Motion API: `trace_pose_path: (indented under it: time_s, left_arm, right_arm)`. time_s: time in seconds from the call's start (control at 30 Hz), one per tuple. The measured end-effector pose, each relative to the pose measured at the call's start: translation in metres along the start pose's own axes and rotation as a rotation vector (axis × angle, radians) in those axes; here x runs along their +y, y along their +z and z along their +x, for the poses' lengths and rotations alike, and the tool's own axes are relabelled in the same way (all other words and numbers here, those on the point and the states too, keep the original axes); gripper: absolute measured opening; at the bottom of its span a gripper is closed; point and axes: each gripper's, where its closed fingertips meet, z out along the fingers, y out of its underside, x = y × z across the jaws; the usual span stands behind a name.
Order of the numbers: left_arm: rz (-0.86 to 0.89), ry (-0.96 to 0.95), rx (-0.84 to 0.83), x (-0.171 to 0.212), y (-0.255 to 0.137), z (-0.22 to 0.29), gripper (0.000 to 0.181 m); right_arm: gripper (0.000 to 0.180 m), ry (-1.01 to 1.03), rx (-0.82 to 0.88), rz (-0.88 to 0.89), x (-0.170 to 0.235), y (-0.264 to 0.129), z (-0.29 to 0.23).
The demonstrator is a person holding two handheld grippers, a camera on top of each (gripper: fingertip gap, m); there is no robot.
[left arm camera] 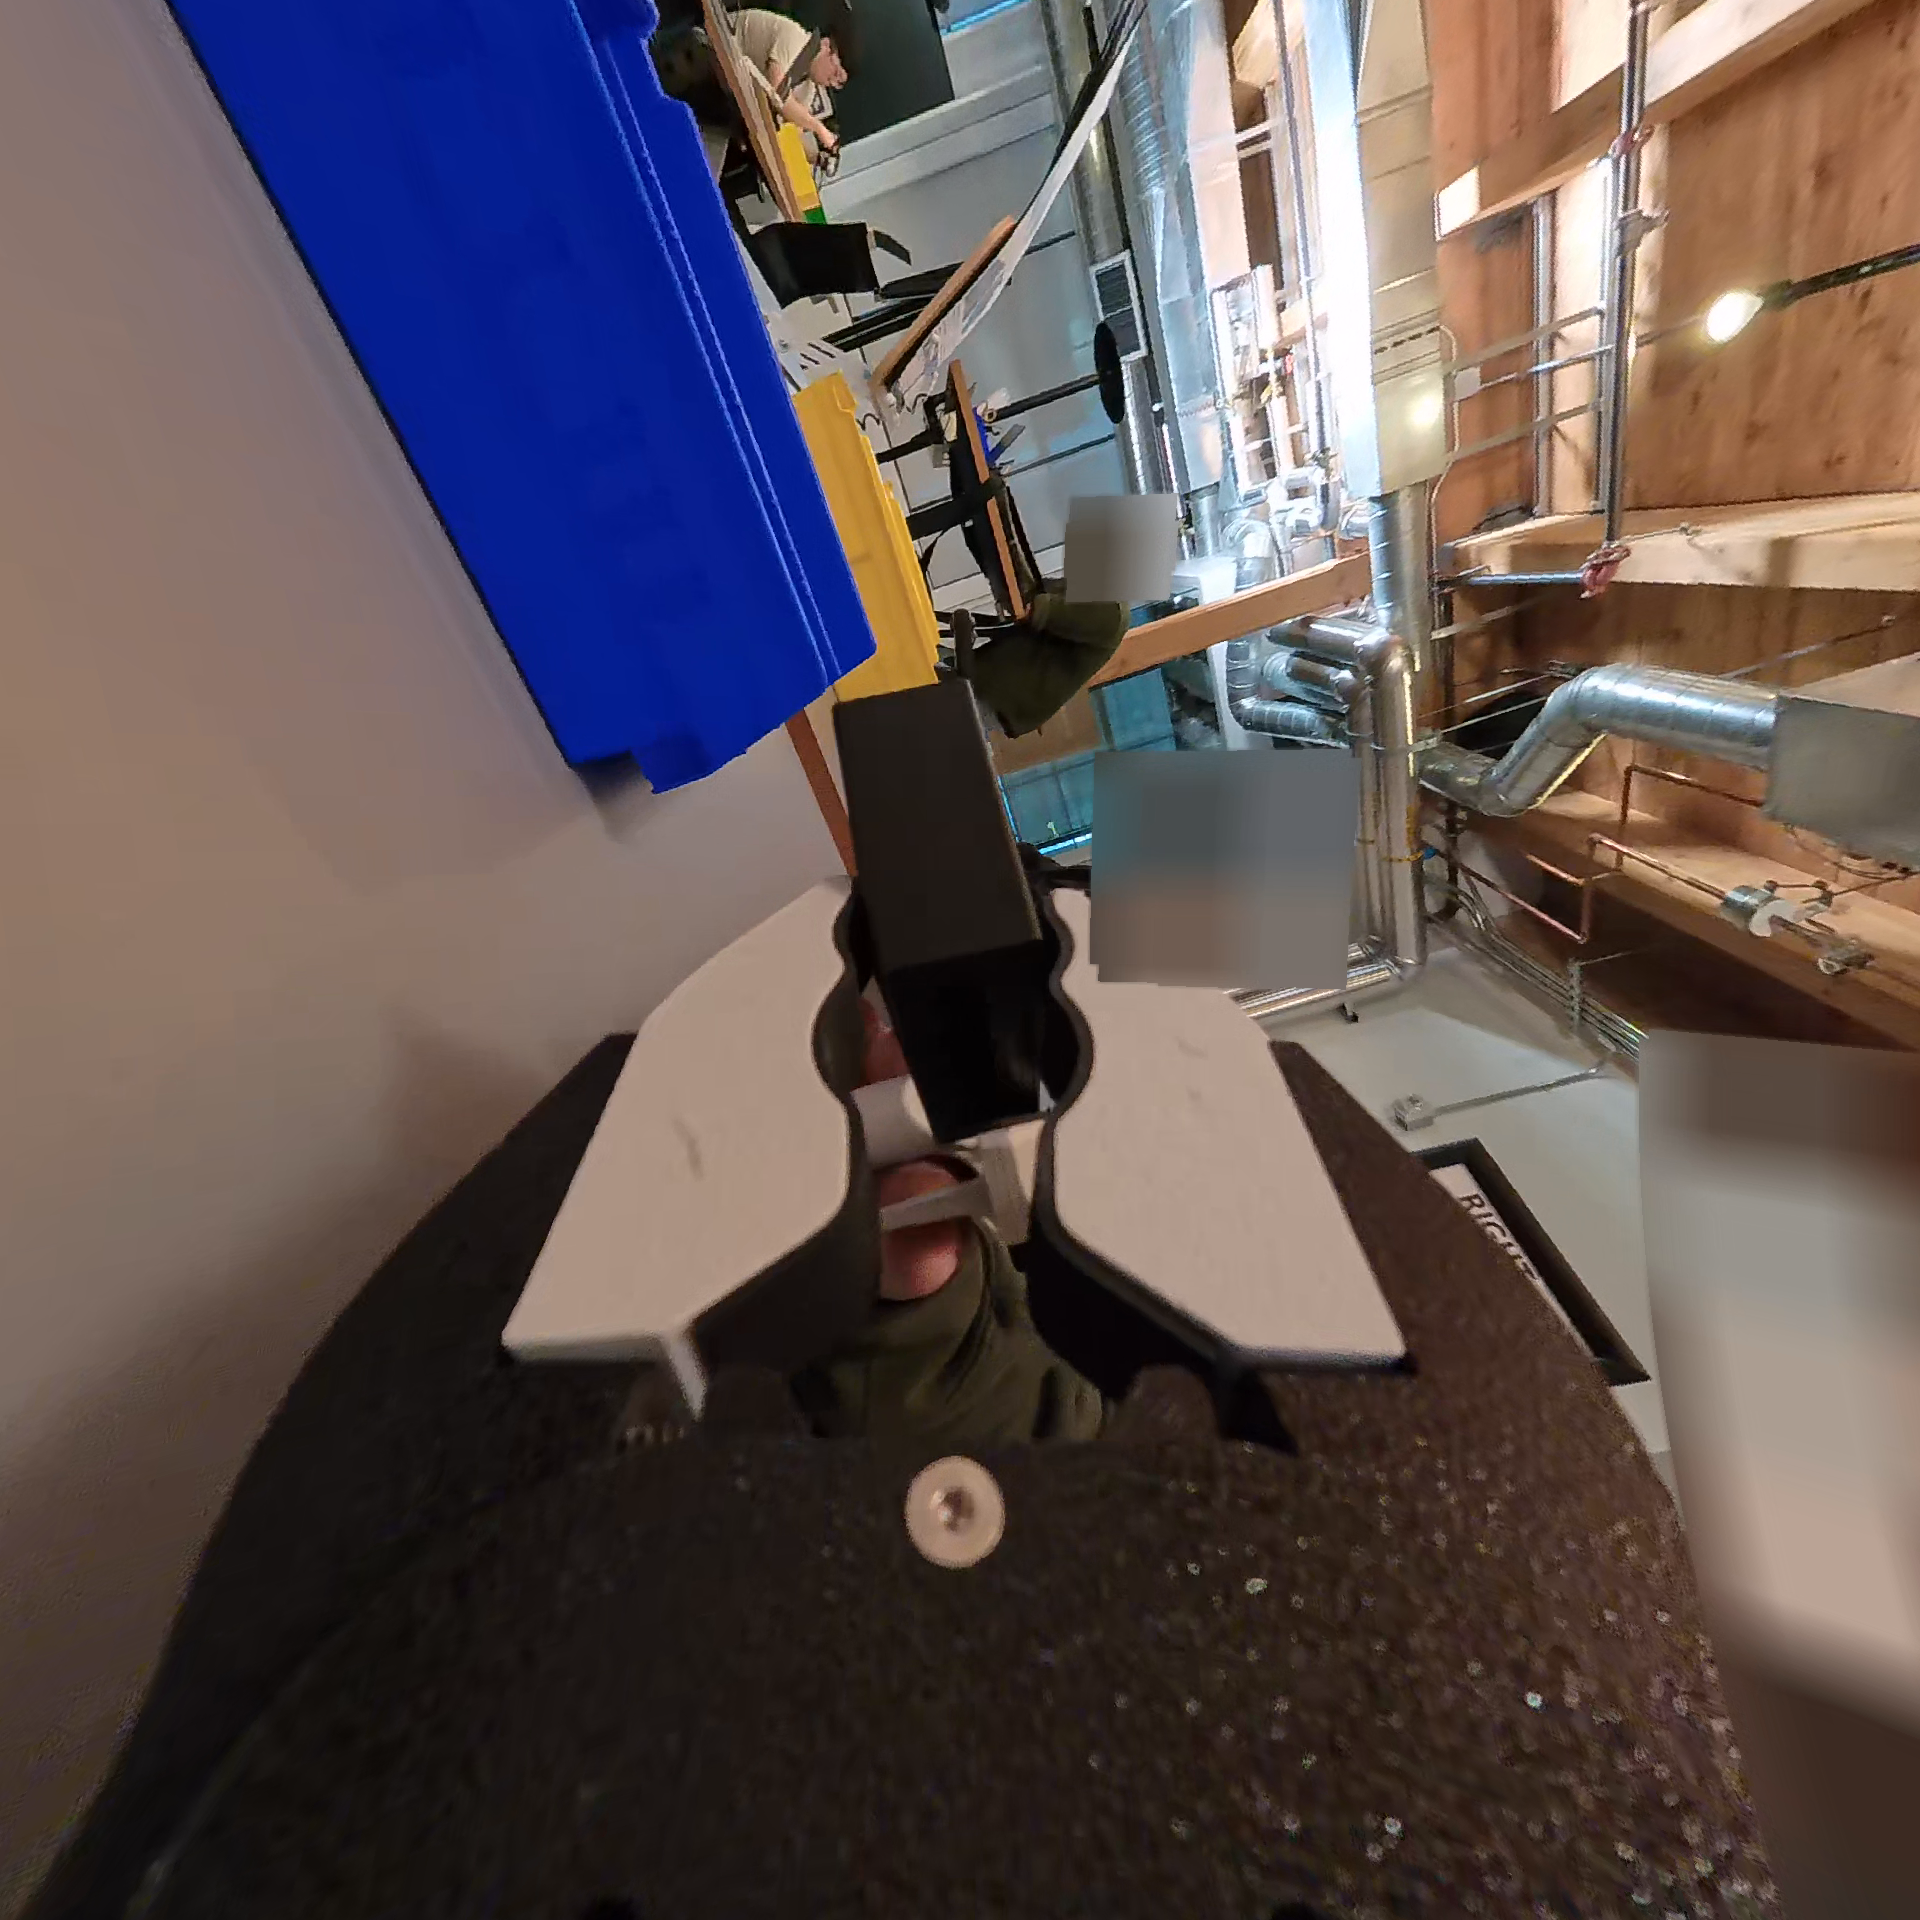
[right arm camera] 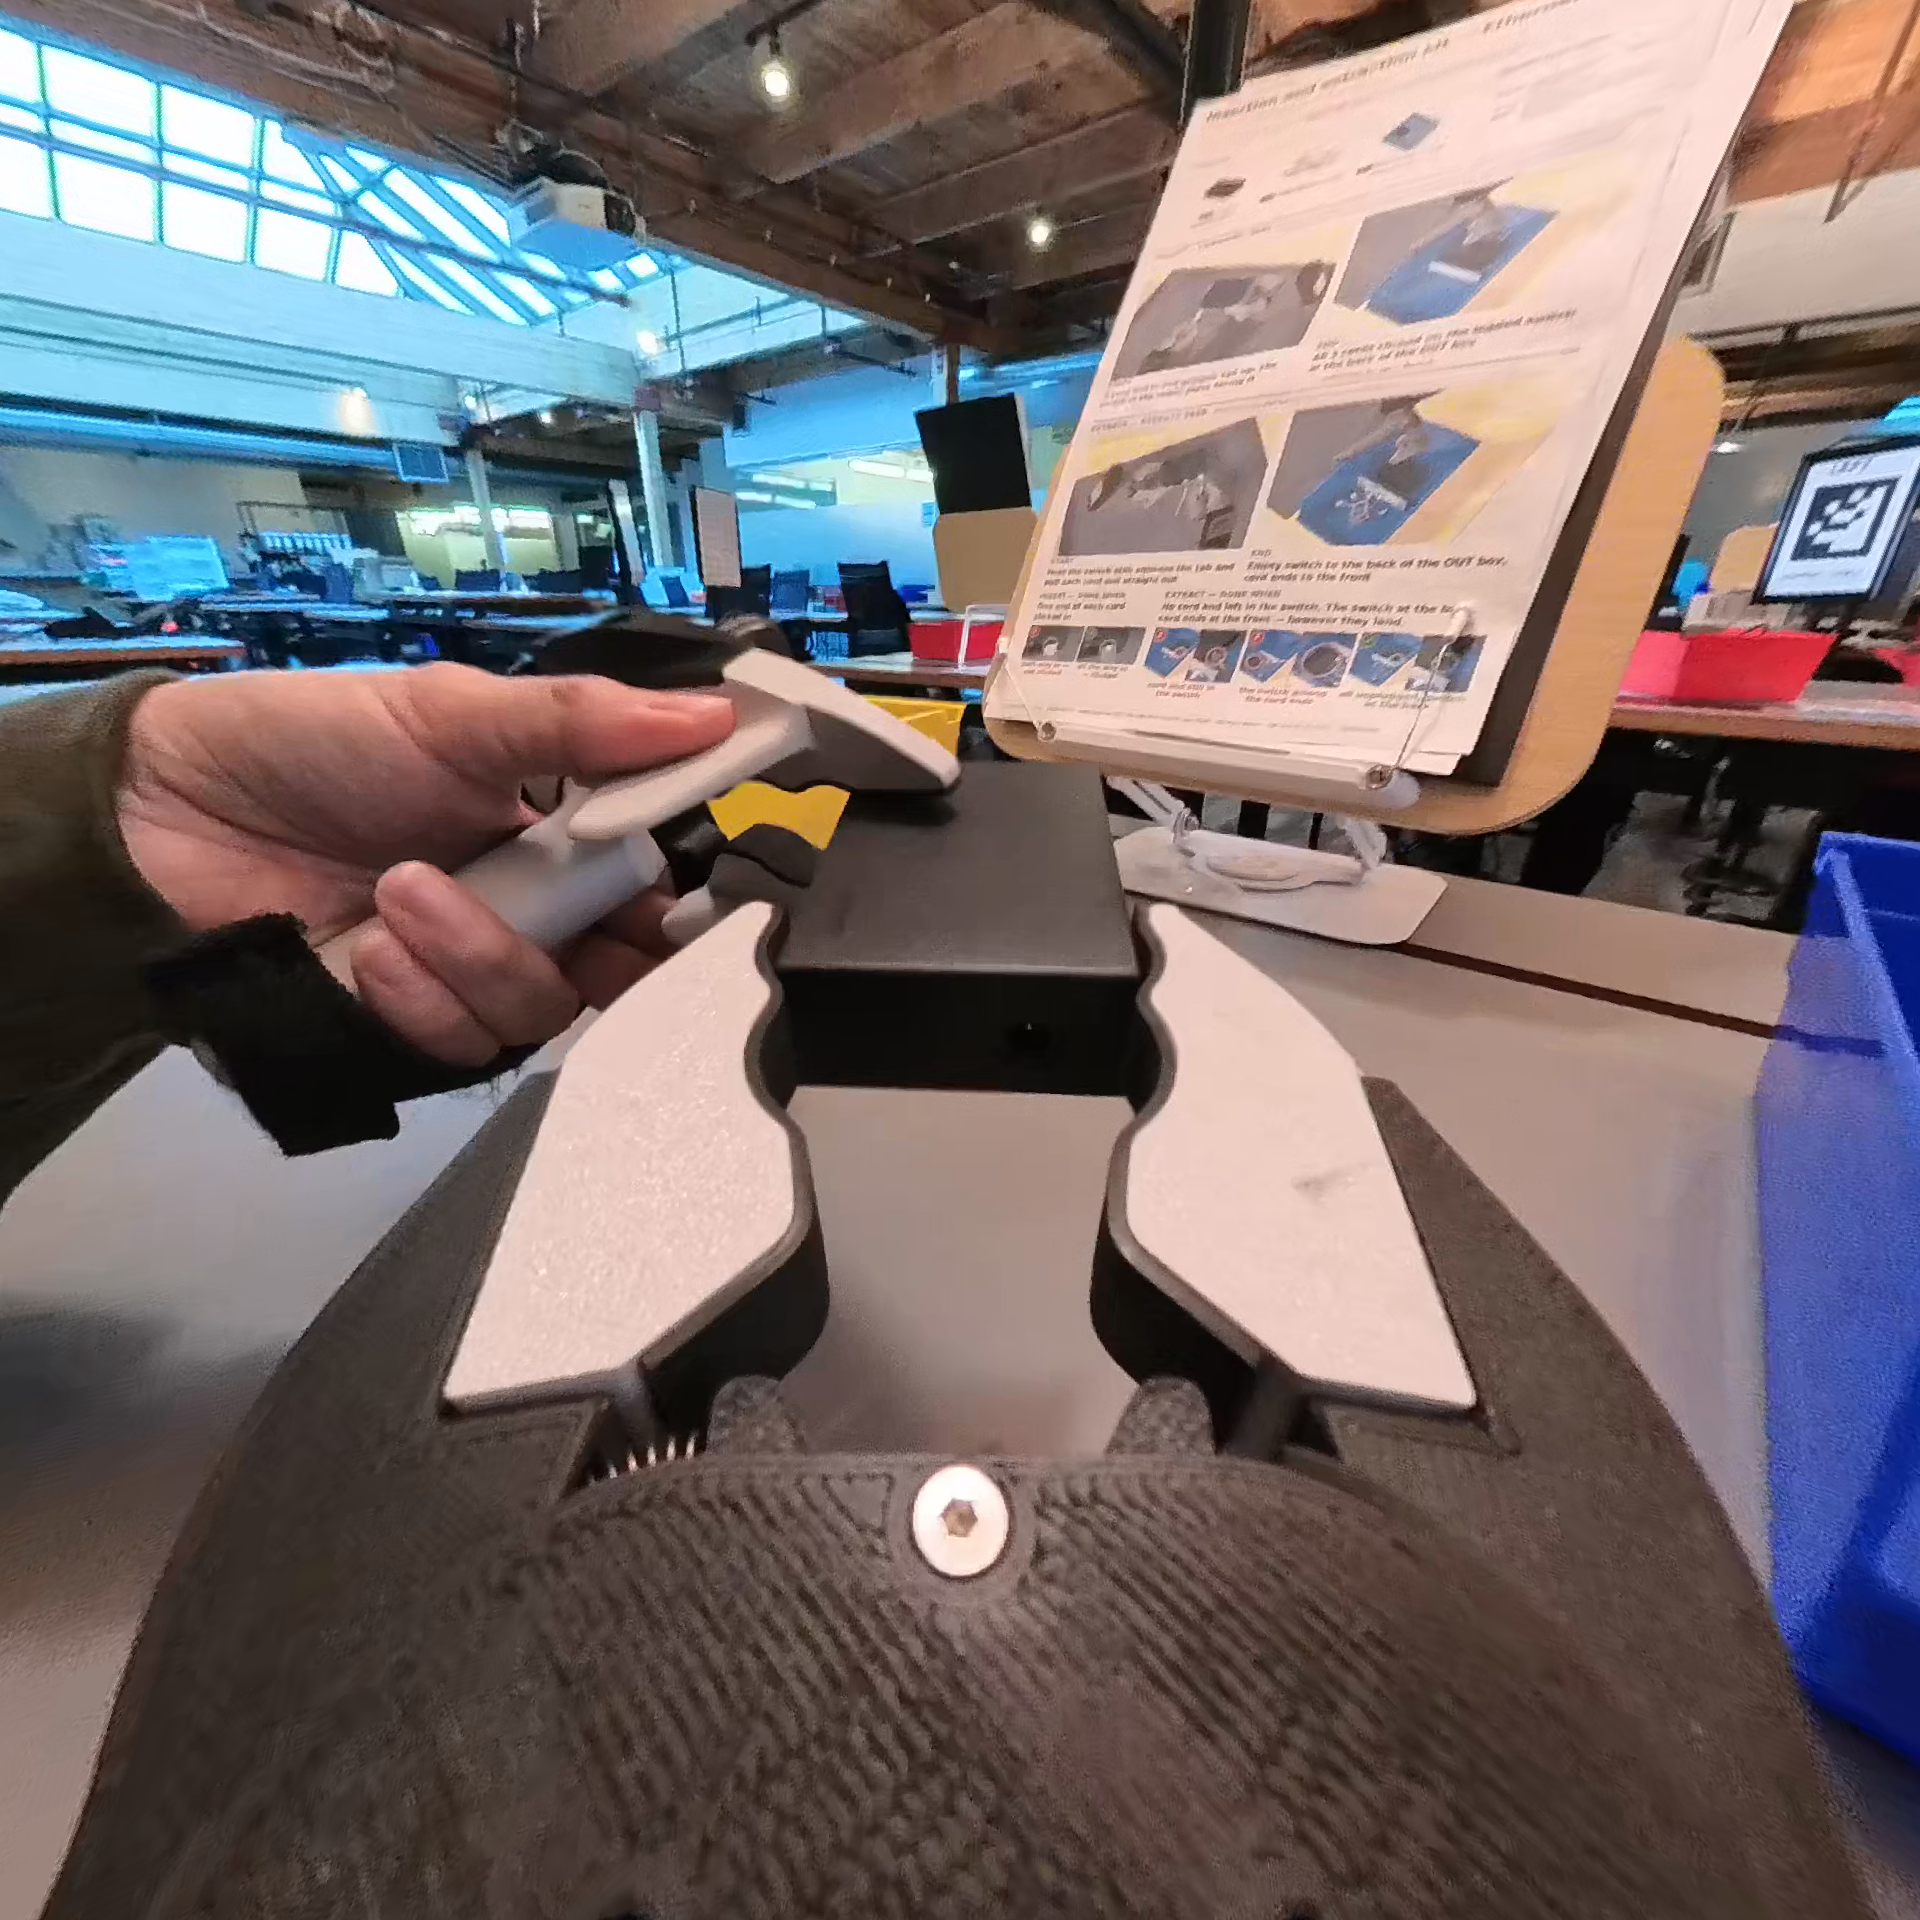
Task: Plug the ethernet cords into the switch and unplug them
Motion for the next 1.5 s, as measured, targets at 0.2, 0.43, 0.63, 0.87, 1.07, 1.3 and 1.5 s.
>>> trace_pose_path:
  time_s: [0.2, 0.43, 0.63, 0.87, 1.07, 1.3, 1.5]
  left_arm:
    - [0.013, -0.005, -0.021, -0.003, -0.001, -0.002, 0.027]
    - [0.035, -0.034, -0.02, -0.004, -0.002, -0.007, 0.027]
    - [0.008, 0.072, -0.064, -0.002, 0.0, -0.006, 0.03]
    - [0.076, 0.232, -0.077, -0.015, -0.007, 0.001, 0.035]
    - [0.163, 0.714, -0.367, -0.041, -0.045, 0.001, 0.035]
    - [0.213, 1.267, -0.819, -0.061, -0.135, 0.011, 0.045]
    - [0.006, 0.975, -1.323, -0.109, -0.284, -0.018, 0.058]
  right_arm:
    - [0.061, -0.049, 0.029, -0.004, 0.001, 0.002, 0.0]
    - [0.061, -0.064, 0.046, 0.002, 0.006, 0.004, 0.001]
    - [0.062, 0.049, 0.0, 0.002, 0.007, 0.002, 0.001]
    - [0.062, 0.252, -0.033, 0.064, 0.003, -0.003, 0.015]
    - [0.062, 0.261, -0.023, 0.039, 0.006, -0.004, 0.02]
    - [0.062, 0.22, 0.047, -0.002, 0.01, -0.005, 0.025]
    - [0.062, 0.228, 0.052, -0.008, 0.011, -0.004, 0.028]
